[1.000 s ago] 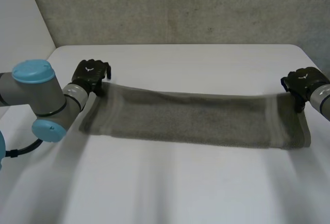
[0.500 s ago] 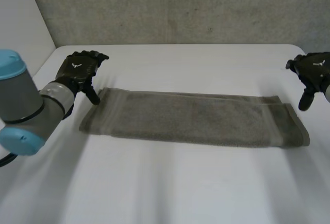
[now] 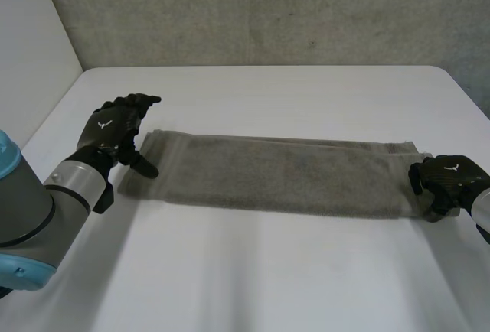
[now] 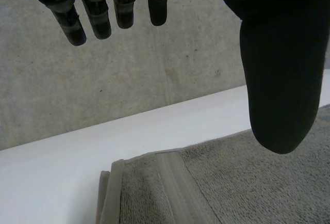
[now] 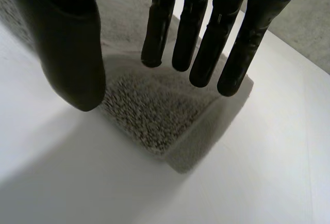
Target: Fold the laundry
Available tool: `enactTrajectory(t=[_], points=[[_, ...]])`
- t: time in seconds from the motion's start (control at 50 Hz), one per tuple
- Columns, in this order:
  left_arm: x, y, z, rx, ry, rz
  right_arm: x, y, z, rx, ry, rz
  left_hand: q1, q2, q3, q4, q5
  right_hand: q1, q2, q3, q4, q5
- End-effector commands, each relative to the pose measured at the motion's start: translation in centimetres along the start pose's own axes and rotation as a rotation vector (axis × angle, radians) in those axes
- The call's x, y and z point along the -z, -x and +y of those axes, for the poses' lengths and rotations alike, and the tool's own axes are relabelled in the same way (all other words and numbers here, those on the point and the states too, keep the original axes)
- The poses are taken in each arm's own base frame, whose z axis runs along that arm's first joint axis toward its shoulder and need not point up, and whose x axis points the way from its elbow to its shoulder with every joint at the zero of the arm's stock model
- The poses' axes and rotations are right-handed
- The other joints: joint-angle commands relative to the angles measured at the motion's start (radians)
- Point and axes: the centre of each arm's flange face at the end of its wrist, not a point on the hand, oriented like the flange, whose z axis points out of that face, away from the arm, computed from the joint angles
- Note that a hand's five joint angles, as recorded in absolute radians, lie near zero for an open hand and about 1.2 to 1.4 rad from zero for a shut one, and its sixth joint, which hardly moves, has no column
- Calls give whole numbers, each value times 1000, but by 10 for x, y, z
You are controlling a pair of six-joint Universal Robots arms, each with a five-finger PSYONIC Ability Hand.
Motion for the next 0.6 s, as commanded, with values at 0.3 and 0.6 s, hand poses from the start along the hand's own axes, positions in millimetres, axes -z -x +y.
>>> enactTrajectory(t=[0.3,0.6], points=[[1,0,4,0,14,-1,-8,-89,1,102,42,310,-1,7,9,9,-31,650,653,646,649,645],[3,0,4,1,15,-3,5,43,-158,400,-383,164,-1,7,9,9,-31,650,653,646,649,645]])
